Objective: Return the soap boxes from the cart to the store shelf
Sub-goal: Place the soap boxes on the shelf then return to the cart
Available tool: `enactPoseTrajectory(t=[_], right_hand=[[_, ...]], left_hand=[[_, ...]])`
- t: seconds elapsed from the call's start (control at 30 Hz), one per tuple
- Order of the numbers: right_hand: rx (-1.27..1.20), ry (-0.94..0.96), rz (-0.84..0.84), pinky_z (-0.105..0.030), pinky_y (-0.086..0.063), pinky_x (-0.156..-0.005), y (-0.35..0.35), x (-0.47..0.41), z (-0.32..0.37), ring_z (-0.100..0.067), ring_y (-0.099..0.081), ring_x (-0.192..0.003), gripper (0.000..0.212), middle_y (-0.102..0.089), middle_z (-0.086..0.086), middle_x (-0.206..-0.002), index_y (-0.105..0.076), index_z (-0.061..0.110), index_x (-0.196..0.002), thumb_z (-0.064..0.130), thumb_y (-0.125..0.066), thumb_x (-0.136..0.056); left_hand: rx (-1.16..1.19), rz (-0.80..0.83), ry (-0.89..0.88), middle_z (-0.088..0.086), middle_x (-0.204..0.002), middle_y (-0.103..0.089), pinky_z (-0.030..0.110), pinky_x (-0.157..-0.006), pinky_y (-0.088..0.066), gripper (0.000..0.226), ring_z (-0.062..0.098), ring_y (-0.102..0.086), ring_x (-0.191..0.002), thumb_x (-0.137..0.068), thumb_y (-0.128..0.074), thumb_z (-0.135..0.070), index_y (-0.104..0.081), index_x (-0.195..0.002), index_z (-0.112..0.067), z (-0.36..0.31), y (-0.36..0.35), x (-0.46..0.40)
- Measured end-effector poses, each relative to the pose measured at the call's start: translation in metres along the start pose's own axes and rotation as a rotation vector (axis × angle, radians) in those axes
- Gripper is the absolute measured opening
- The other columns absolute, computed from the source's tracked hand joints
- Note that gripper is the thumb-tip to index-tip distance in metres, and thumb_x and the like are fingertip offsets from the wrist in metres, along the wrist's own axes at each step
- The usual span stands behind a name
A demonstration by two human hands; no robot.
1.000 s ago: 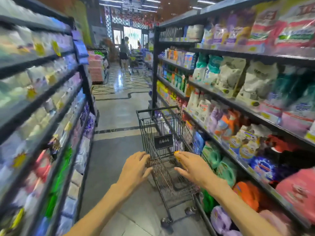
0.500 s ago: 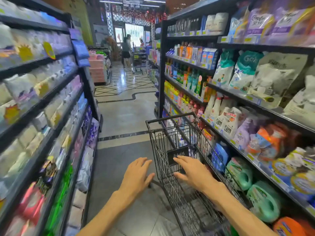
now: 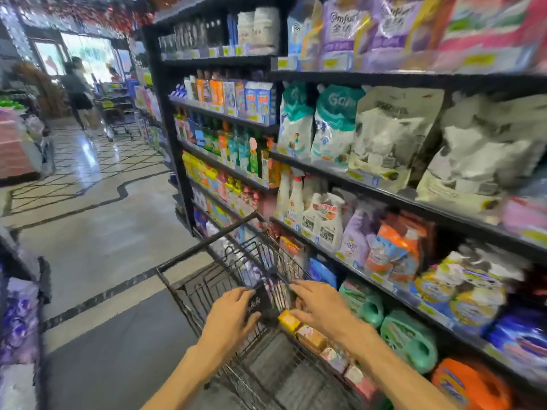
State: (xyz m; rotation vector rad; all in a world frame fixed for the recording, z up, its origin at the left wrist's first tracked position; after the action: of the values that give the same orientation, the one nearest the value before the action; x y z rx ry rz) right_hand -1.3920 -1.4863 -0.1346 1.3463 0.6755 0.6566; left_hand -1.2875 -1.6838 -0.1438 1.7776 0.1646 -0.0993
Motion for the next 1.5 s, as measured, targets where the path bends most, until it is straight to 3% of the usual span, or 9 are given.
enactPoseTrajectory(t=[0.07, 0.2, 0.43, 0.73, 0.97, 1.1, 1.23, 1.4, 1.5], right_hand=[[-0.015, -0.102, -0.003, -0.035, -0.056, -0.081, -0.008, -0.002, -0.032, -0.023, -0.067, -0.106, 0.063, -0.068, -0.001, -0.120, -0.064, 0.019, -0.127, 0.063, -0.047, -0.085], [-0.054, -0.360, 0.019, -0.040, -0.050, -0.096, -0.027, 0.001, -0.088, -0.028, -0.057, -0.123, 0.066, -0.058, -0.002, -0.138, -0.050, 0.022, -0.142, 0.061, -0.053, -0.089], [-0.134, -0.762, 0.045, -0.040, -0.040, -0.107, -0.062, 0.040, -0.123, -0.026, -0.048, -0.131, 0.060, -0.051, -0.001, -0.144, -0.042, 0.025, -0.147, 0.051, -0.054, -0.095], [-0.269, -1.076, 0.061, -0.039, -0.054, -0.085, -0.183, 0.078, -0.126, -0.025, -0.065, -0.107, 0.061, -0.066, 0.001, -0.119, -0.058, 0.021, -0.130, 0.061, -0.042, -0.086], [-0.645, -1.295, 0.033, -0.046, -0.040, -0.111, -0.313, 0.093, -0.113, -0.029, -0.048, -0.133, 0.098, -0.051, -0.007, -0.145, -0.051, 0.020, -0.142, 0.088, -0.025, -0.076], [-0.611, -1.278, 0.113, -0.042, -0.043, -0.108, -0.365, 0.096, -0.111, -0.023, -0.051, -0.131, 0.055, -0.054, -0.001, -0.142, -0.050, 0.024, -0.142, 0.048, -0.055, -0.094], [-0.514, -1.218, 0.097, -0.040, -0.058, -0.088, -0.397, 0.098, -0.112, -0.017, -0.067, -0.109, 0.047, -0.067, 0.004, -0.125, -0.059, 0.023, -0.132, 0.043, -0.065, -0.090], [-0.508, -1.172, 0.094, -0.032, -0.051, -0.096, -0.410, 0.099, -0.119, -0.012, -0.060, -0.114, 0.044, -0.063, 0.008, -0.128, -0.054, 0.025, -0.135, 0.044, -0.059, -0.095], [-0.477, -1.164, 0.116, -0.021, -0.048, -0.096, -0.411, 0.098, -0.127, -0.005, -0.059, -0.113, 0.048, -0.060, 0.013, -0.129, -0.051, 0.027, -0.137, 0.054, -0.046, -0.097]], left_hand=[[-0.010, 0.045, -0.099, 0.002, -0.141, -0.054, 0.039, -0.101, -0.048, 0.059, 0.026, -0.053, -0.127, -0.099, -0.045, -0.054, -0.047, -0.146, -0.018, -0.010, -0.019, -0.040], [0.024, 0.172, -0.340, 0.005, -0.114, -0.067, 0.037, -0.077, -0.058, 0.052, 0.028, -0.067, -0.099, -0.091, -0.047, -0.051, -0.065, -0.124, -0.015, -0.030, -0.069, -0.120], [0.075, 0.408, -0.584, 0.009, -0.123, -0.061, 0.042, -0.091, -0.052, 0.061, 0.034, -0.061, -0.111, -0.090, -0.034, -0.051, -0.059, -0.131, -0.013, -0.059, -0.157, -0.191], [0.028, 0.747, -0.580, 0.003, -0.148, -0.046, 0.034, -0.108, -0.044, 0.054, 0.024, -0.051, -0.130, -0.104, -0.043, -0.044, -0.037, -0.151, -0.020, -0.055, -0.302, -0.191], [0.007, 0.865, -0.512, 0.000, -0.148, -0.046, 0.042, -0.093, -0.056, 0.051, 0.026, -0.063, -0.116, -0.102, -0.051, -0.029, -0.035, -0.150, -0.021, -0.057, -0.446, -0.177], [-0.069, 0.838, -0.542, 0.001, -0.155, -0.040, 0.041, -0.099, -0.051, 0.058, 0.027, -0.055, -0.129, -0.099, -0.051, -0.011, -0.033, -0.152, -0.022, -0.069, -0.521, -0.188], [-0.118, 0.727, -0.647, 0.012, -0.142, -0.051, 0.043, -0.108, -0.036, 0.043, 0.033, -0.047, -0.132, -0.099, -0.044, -0.008, -0.047, -0.142, -0.010, -0.087, -0.569, -0.211], [-0.267, 0.636, -0.789, 0.005, -0.093, -0.069, 0.038, -0.077, -0.051, 0.042, 0.026, -0.069, -0.086, -0.083, -0.039, -0.017, -0.077, -0.099, -0.011, -0.089, -0.609, -0.215], [-0.257, 0.688, -0.766, 0.009, -0.134, -0.051, 0.042, -0.104, -0.040, 0.065, 0.030, -0.052, -0.122, -0.080, -0.070, -0.007, -0.048, -0.142, -0.006, -0.087, -0.615, -0.213]])
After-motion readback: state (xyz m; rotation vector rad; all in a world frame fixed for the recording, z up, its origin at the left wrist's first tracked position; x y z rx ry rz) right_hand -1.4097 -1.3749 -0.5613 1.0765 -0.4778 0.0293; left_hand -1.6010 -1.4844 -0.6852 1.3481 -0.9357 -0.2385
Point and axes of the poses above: each hand's wrist, its own x-axis away from the middle knuckle, its own y-axis out of the back of the hand, z = x × y, the point moved 4 cm from there along -x, towards the middle knuckle
